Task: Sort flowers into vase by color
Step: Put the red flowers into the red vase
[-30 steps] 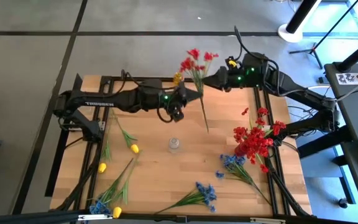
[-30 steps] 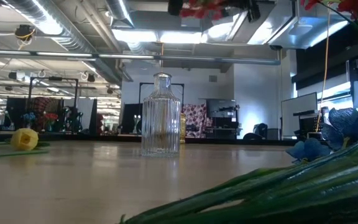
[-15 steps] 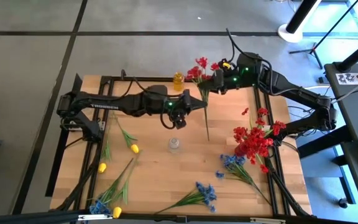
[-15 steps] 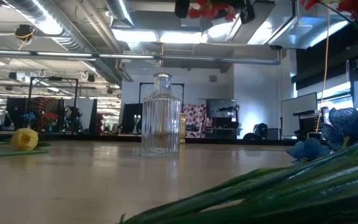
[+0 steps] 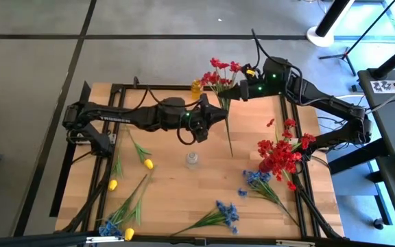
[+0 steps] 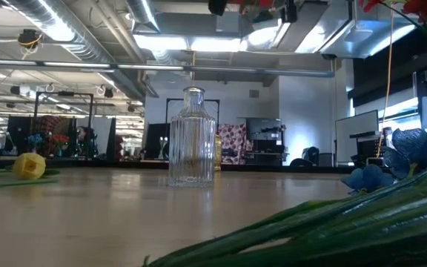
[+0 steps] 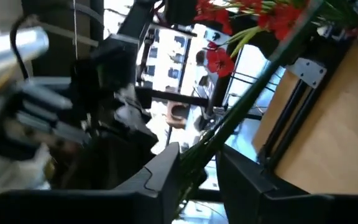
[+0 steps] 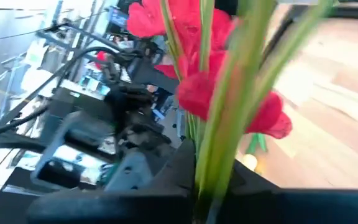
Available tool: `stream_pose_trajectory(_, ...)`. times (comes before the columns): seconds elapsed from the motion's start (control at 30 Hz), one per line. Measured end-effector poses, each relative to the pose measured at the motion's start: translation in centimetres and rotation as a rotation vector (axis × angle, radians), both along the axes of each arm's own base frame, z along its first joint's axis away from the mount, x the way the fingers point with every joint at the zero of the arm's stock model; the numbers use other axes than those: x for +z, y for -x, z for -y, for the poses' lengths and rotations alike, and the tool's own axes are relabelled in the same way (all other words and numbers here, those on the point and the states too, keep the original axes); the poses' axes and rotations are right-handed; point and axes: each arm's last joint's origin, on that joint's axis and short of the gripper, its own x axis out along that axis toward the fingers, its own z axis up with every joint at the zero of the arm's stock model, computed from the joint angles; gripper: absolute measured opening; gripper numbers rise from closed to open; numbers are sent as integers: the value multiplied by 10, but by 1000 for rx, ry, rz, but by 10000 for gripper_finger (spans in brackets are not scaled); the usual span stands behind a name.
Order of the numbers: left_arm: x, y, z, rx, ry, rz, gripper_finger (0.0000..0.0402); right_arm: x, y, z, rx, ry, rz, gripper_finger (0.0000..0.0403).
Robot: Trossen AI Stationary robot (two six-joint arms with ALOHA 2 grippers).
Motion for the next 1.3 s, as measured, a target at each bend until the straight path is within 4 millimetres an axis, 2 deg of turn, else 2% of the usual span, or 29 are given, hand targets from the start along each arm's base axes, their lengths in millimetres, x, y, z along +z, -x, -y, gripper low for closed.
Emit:
stream_pose_trajectory(0.17,11,9,8,168,94,68,118,9,4,6,-32,45,74,12)
stream_pose_trajectory(0.3,28,30,8,313,223,139,119,18,9,8,-55,136,139,5)
stream_pose_trajectory(0.43,41,60,3,389,490,185,120,34,25,5,-63,272,237,9)
stream_pose_trajectory(0.53,44,81,-5,418,758,205,120,42,38,-1,-75,397,262,5)
stream_pose_trajectory(0.67,42,94,-12,363,1139,188,120,54,61,-11,-123,544,282,6)
stream_pose_trajectory(0.77,40,92,-13,353,1313,208,120,60,83,-20,-186,628,270,7)
stream_pose_trajectory(0.9,41,92,-11,347,1357,225,120,62,115,-32,-281,709,188,4)
stream_pose_trajectory(0.97,41,92,-10,340,1359,227,120,60,136,-40,-322,736,129,5)
stream_pose_trajectory(1.17,42,92,-7,324,1366,232,120,62,205,-70,-454,866,114,4)
stream_pose_trajectory(1.3,43,91,-6,330,1469,272,120,55,252,-89,-574,909,101,4)
